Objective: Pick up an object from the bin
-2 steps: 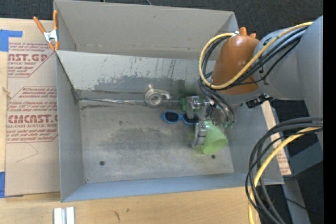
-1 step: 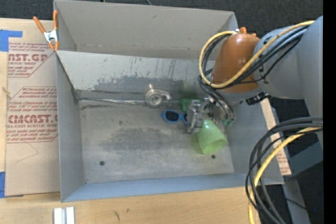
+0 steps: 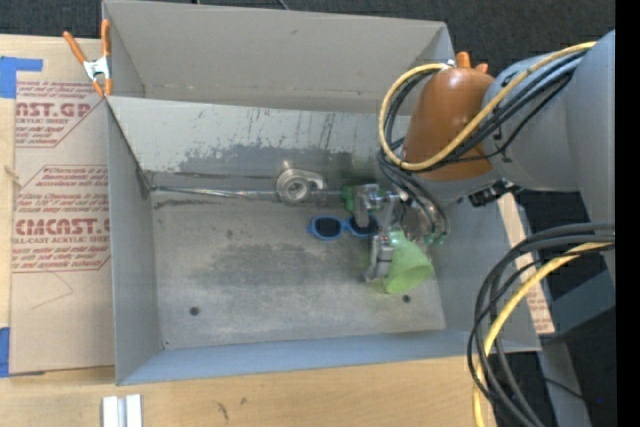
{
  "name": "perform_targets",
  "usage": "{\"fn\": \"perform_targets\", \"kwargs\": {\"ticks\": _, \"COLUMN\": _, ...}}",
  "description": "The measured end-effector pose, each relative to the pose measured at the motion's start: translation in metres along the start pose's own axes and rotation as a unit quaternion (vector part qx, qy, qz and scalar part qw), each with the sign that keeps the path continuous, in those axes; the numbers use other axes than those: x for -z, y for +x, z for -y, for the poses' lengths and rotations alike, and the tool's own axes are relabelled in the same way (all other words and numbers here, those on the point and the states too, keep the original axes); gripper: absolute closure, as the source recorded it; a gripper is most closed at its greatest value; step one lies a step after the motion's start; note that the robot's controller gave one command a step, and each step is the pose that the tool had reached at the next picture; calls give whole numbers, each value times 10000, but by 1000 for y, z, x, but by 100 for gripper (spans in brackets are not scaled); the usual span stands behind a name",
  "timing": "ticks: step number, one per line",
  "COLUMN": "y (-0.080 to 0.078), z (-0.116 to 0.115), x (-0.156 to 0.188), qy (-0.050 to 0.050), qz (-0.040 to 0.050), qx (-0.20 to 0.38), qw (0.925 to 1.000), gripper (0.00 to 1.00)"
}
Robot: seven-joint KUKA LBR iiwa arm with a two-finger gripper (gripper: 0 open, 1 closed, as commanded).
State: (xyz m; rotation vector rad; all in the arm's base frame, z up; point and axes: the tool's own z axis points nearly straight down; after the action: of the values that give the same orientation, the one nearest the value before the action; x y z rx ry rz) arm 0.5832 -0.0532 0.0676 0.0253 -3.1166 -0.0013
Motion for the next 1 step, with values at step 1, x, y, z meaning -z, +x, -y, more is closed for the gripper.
{"fn": "perform_targets", "kwargs": {"ticks": 1, "y": 0, "z": 75, "x": 9, "qy": 26, "qz": 119, "qx": 601, "qw": 9981, "gripper": 0}}
